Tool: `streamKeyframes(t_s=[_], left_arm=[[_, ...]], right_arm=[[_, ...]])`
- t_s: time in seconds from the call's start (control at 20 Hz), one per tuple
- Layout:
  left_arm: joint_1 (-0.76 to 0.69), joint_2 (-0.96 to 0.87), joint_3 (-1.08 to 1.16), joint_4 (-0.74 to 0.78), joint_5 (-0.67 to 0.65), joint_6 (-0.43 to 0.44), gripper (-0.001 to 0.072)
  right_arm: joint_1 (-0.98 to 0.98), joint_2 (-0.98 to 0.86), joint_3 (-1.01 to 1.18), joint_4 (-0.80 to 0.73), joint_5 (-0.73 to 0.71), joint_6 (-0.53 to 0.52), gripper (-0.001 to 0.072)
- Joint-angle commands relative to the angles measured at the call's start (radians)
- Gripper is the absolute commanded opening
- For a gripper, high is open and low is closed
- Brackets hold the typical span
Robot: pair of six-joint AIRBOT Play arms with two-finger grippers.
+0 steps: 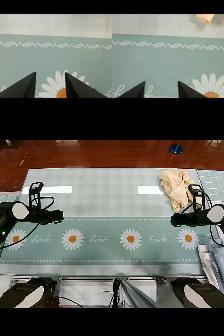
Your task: Fold the shirts.
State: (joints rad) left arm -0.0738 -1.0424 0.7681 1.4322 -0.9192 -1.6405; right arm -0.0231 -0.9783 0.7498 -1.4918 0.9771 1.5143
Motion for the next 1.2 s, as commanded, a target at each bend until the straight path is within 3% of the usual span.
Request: streamKeyframes(t_s=[0.0, 1.05, 1.15], left_arm=[[0.000, -0.001, 0.000, 0.000, 0.000, 0.000, 0.0454], [-0.004, -0.001, 0.000, -0.003, 0.026, 0.000, 0.0453], [-0.004, -0.001, 0.000, -0.003, 0.051, 0.003, 0.0454]], right_arm=[[0.000, 0.000, 0.001, 0.000, 0.000, 0.000, 0.0496], [0.000, 0.000, 0.001, 0.001, 0.002, 0.000, 0.0496], [0.000, 0.000, 0.002, 0.002, -0.056, -0.002, 0.0494]])
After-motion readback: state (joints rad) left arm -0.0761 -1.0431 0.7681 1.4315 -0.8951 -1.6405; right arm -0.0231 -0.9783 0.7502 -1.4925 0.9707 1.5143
